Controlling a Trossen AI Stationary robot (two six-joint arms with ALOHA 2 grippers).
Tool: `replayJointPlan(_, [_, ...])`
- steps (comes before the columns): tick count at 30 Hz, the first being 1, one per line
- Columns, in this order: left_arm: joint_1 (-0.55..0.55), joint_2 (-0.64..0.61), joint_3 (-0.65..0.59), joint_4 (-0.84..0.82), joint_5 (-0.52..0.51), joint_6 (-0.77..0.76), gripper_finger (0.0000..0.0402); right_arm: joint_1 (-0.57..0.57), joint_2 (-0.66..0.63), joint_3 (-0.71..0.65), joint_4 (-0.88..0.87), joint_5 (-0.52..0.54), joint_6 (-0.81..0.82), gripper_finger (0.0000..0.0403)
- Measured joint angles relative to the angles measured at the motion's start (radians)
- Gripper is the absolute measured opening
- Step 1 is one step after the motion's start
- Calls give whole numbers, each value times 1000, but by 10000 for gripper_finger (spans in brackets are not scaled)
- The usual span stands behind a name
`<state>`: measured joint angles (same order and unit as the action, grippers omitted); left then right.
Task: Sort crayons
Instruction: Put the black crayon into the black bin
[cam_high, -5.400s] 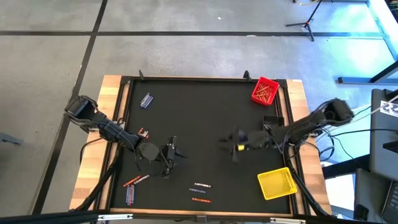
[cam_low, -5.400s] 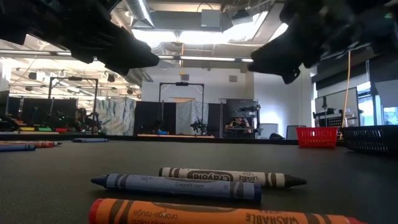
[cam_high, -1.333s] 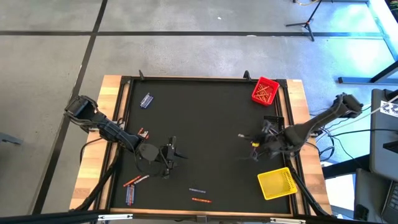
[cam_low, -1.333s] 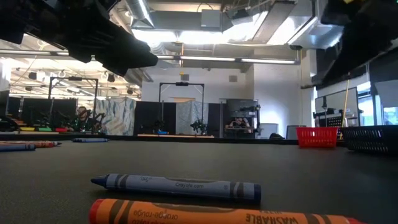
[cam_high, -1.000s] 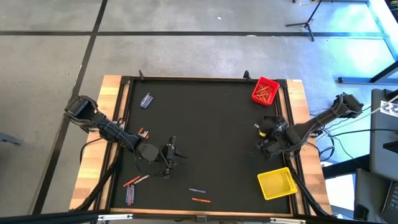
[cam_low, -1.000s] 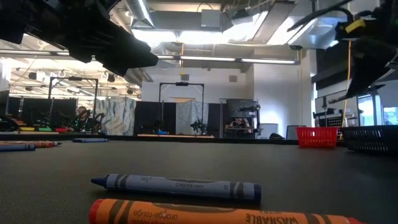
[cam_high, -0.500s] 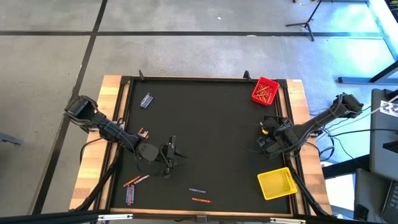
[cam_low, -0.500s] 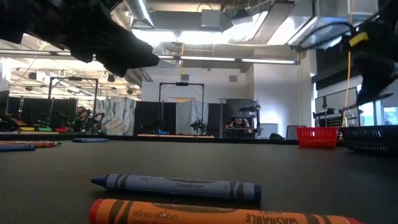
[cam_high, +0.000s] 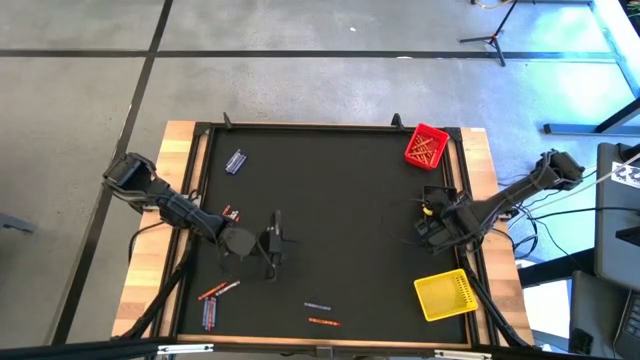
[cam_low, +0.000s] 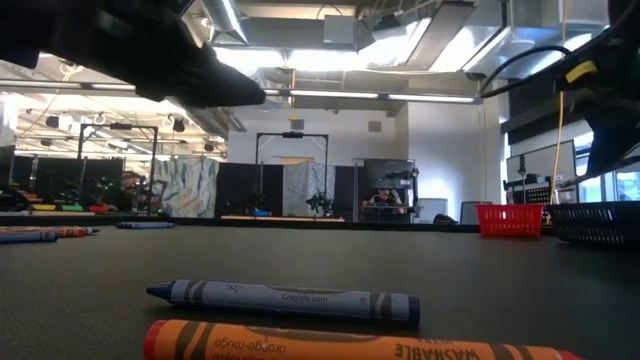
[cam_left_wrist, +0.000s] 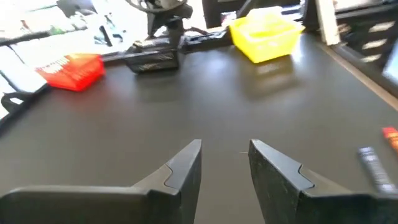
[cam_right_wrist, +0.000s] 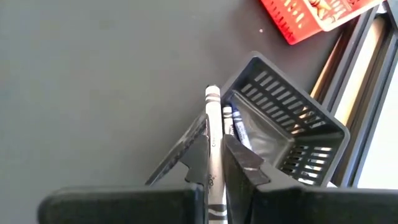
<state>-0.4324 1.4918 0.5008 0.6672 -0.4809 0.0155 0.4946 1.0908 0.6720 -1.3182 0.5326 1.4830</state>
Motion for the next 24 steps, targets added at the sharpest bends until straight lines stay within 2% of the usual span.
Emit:
replayJointPlan(13, [98,0,0,135,-10,372,126,-33,0,0,-8,101,-47,30])
replayJointPlan(18, [179,0,0,157,-8,384,126,-63,8,-1,-38,85,88,30])
replayJointPlan(24, [243,0,0,157,43,353,126,-169,66,-2,-38,50,39,30])
